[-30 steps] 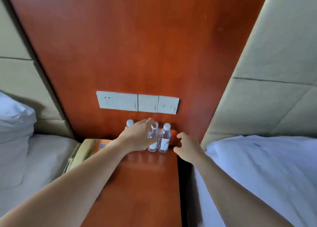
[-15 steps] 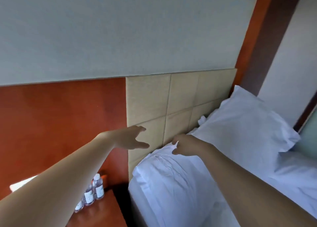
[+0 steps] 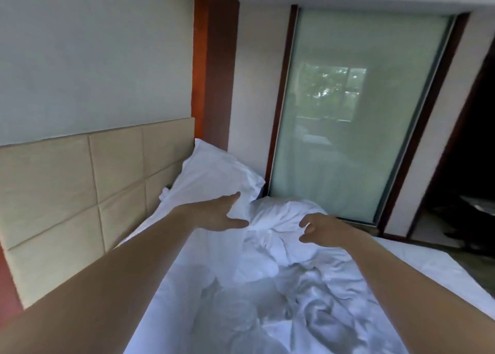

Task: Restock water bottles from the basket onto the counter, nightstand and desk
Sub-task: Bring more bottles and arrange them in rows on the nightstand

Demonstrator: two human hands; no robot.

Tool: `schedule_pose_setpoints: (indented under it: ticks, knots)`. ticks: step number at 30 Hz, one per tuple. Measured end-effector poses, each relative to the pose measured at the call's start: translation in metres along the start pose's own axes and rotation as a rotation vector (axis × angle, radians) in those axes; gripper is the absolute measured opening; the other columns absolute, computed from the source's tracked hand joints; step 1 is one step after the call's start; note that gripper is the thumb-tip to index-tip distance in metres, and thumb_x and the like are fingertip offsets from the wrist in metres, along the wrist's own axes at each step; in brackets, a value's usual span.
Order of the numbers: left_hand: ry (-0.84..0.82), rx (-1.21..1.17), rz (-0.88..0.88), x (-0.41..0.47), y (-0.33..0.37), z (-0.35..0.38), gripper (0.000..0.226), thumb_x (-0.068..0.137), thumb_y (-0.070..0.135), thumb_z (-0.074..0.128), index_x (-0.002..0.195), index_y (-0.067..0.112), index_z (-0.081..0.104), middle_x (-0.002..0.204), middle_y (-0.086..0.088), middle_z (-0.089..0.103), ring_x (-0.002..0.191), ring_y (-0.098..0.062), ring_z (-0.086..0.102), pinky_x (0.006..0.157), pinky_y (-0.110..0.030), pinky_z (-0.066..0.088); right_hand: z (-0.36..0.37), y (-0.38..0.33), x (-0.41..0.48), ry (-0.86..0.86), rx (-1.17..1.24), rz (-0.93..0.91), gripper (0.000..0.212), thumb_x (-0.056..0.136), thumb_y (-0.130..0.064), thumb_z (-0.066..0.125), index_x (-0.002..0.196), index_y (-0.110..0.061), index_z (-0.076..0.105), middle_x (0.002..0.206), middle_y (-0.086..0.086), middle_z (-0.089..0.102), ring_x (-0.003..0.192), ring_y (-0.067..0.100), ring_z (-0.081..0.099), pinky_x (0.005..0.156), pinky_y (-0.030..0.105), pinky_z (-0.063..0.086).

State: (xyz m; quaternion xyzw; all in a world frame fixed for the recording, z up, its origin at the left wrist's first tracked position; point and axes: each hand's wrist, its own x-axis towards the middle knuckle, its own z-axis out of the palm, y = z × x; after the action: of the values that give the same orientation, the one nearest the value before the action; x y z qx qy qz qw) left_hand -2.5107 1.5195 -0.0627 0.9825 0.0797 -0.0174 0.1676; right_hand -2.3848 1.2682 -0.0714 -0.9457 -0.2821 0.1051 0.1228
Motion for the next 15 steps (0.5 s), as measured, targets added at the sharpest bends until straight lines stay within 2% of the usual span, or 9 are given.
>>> schedule_pose_setpoints:
  ticks: [2,3,4,6,8,12,15]
  knots:
    - [-0.026,-0.024,0.087,0.015,0.04,0.008,0.093,0.089,0.067,0.047,0.156,0.026,-0.004,0.163,0.008,0.004,0.148,-0.013,0.014,0.108,-0.019,0.011,-0.017,0.041,-0.03,0.039,0.012,0.104,0.04,0.088,-0.03,0.067,0.125,-0.02,0.055,0.125,-0.001,0.059,0.102,0.013,0.054,0.085,0.02,0.04]
    - [-0.051,-0.035,0.136,0.023,0.063,0.013,0.093,0.09,0.065,0.049,0.156,0.026,-0.004,0.163,0.008,0.003,0.148,-0.012,0.014,0.107,-0.018,0.011,-0.025,0.064,-0.048,0.058,0.009,0.16,0.041,0.088,-0.029,0.067,0.126,-0.018,0.055,0.125,0.001,0.06,0.105,0.014,0.055,0.085,0.02,0.04]
    - [-0.073,-0.035,0.18,0.029,0.084,0.018,0.093,0.09,0.063,0.05,0.156,0.025,-0.003,0.163,0.007,0.003,0.148,-0.013,0.013,0.11,-0.019,0.011,-0.031,0.083,-0.064,0.075,0.001,0.208,0.043,0.088,-0.029,0.066,0.128,-0.017,0.054,0.127,0.002,0.059,0.11,0.016,0.056,0.088,0.021,0.041]
    - [-0.107,0.01,0.258,0.043,0.132,0.031,0.095,0.089,0.065,0.049,0.156,0.024,-0.003,0.164,0.005,0.002,0.15,-0.014,0.009,0.12,-0.029,0.011,-0.042,0.12,-0.1,0.112,-0.018,0.299,0.045,0.089,-0.031,0.066,0.13,-0.017,0.053,0.13,0.002,0.057,0.118,0.018,0.055,0.094,0.024,0.041]
    - [-0.119,0.075,0.319,0.05,0.179,0.043,0.095,0.088,0.069,0.047,0.156,0.025,-0.004,0.164,0.006,0.002,0.15,-0.015,0.009,0.12,-0.032,0.012,-0.05,0.155,-0.133,0.137,-0.007,0.382,0.046,0.089,-0.033,0.065,0.131,-0.018,0.053,0.131,0.0,0.057,0.119,0.018,0.054,0.097,0.026,0.041]
    - [-0.18,0.077,0.477,0.055,0.278,0.07,0.095,0.091,0.064,0.048,0.156,0.021,-0.006,0.163,0.006,0.001,0.149,-0.014,0.01,0.118,-0.026,0.012,-0.058,0.222,-0.201,0.187,0.035,0.517,0.048,0.089,-0.032,0.065,0.134,-0.019,0.051,0.13,-0.001,0.058,0.117,0.018,0.055,0.095,0.027,0.043]
    - [-0.228,0.083,0.56,0.056,0.34,0.09,0.095,0.091,0.064,0.047,0.155,0.022,-0.009,0.164,0.006,-0.003,0.15,-0.015,0.008,0.121,-0.034,0.013,-0.061,0.265,-0.25,0.203,0.075,0.604,0.053,0.089,-0.034,0.065,0.137,-0.021,0.046,0.128,-0.002,0.059,0.113,0.018,0.056,0.096,0.031,0.045]
